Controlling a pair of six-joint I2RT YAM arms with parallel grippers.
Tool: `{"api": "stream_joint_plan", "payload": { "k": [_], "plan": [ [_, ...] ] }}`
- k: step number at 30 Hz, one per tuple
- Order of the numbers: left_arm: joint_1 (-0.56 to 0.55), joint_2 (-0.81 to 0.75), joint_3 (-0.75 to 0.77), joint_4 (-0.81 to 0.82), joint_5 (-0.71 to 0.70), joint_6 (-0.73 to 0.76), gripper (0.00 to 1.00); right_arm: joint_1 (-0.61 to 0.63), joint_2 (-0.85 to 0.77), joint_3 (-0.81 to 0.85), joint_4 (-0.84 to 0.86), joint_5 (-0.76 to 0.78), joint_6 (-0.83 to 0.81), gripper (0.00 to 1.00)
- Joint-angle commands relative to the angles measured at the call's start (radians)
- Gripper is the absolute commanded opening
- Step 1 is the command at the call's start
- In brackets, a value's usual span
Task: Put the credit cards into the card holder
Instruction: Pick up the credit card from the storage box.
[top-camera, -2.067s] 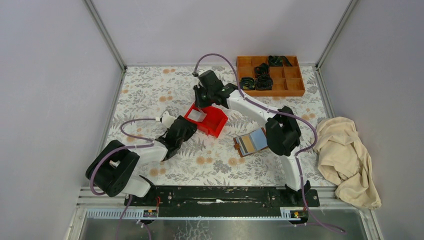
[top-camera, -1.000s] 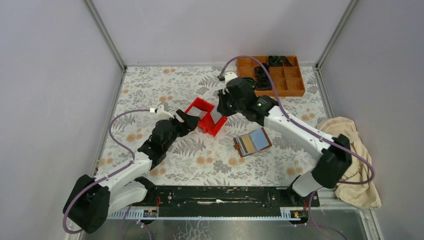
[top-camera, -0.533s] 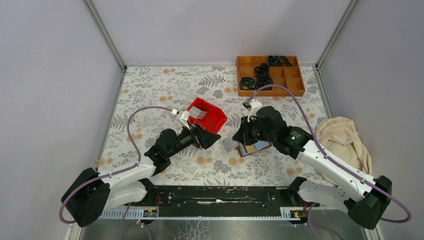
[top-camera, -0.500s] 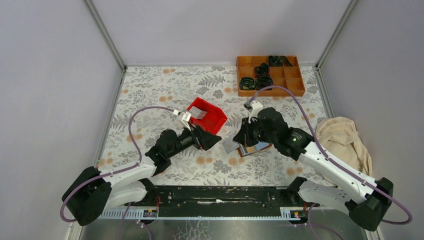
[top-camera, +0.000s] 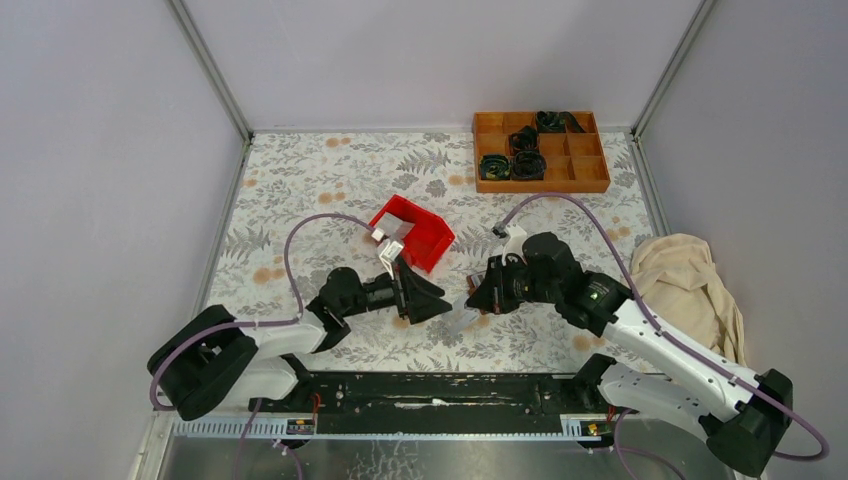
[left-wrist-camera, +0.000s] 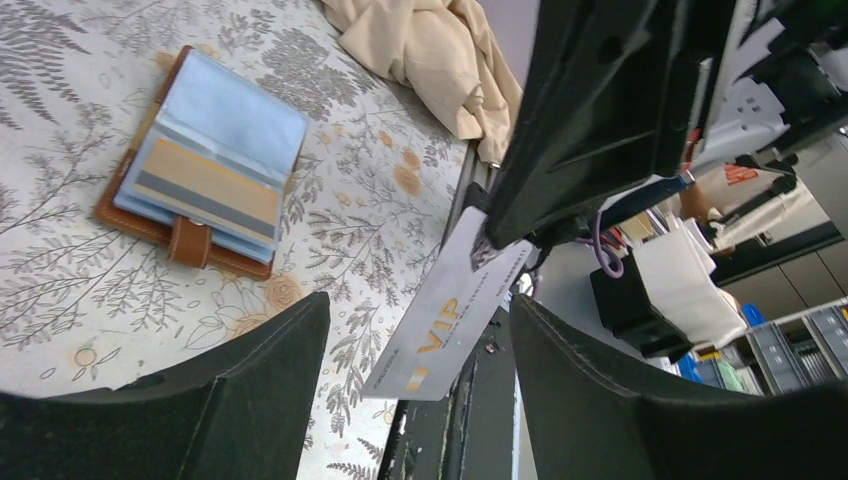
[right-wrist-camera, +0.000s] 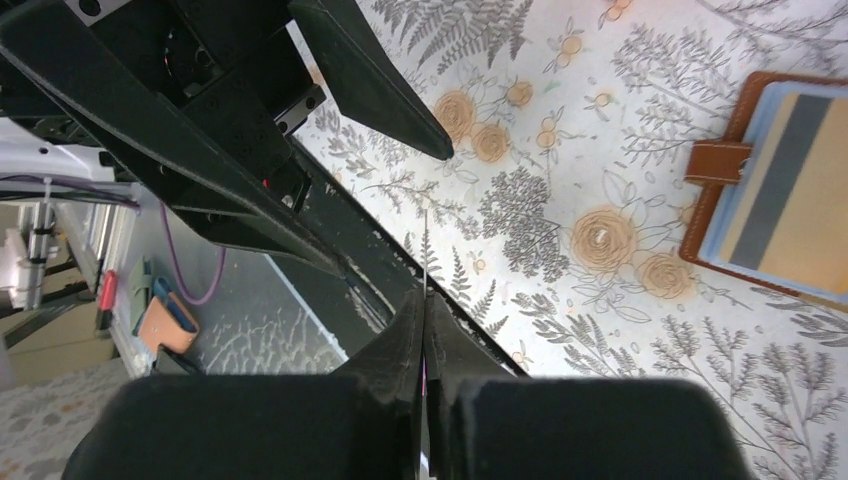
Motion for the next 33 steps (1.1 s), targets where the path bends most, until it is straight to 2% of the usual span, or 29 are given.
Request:
{"api": "stream_joint_plan", "payload": {
  "k": [1,11,19,25,30,31,33],
  "plan": [
    [-0.005,0.025,0.010,0.120,0.094,0.012,0.72,0.004,0.015,-0.010,0.077,-0.082,0.030,0.00],
    [-0.005,0.113,0.043,0.116,0.188,0.018,0.68,-0.004,0.069,0.011,0.110,-0.141,0.038,0.00],
    [-0.002,0.221,0.058,0.235,0.279,-0.039,0.26,-0.065,0.106,0.013,0.120,-0.203,0.018,0.00],
    [-0.001,0.299,0.058,0.354,0.310,-0.102,0.00,-0.151,0.107,-0.015,0.137,-0.276,0.013,0.00],
    [0.007,0.385,0.067,0.487,0.341,-0.186,0.00,-0.192,0.112,-0.024,0.143,-0.303,0.004,0.00],
    [0.011,0.402,0.066,0.512,0.339,-0.204,0.00,-0.197,0.111,-0.021,0.136,-0.299,-0.001,0.06],
    [0.026,0.429,0.062,0.550,0.322,-0.227,0.00,-0.203,0.102,-0.005,0.096,-0.229,-0.019,0.30]
  ]
}}
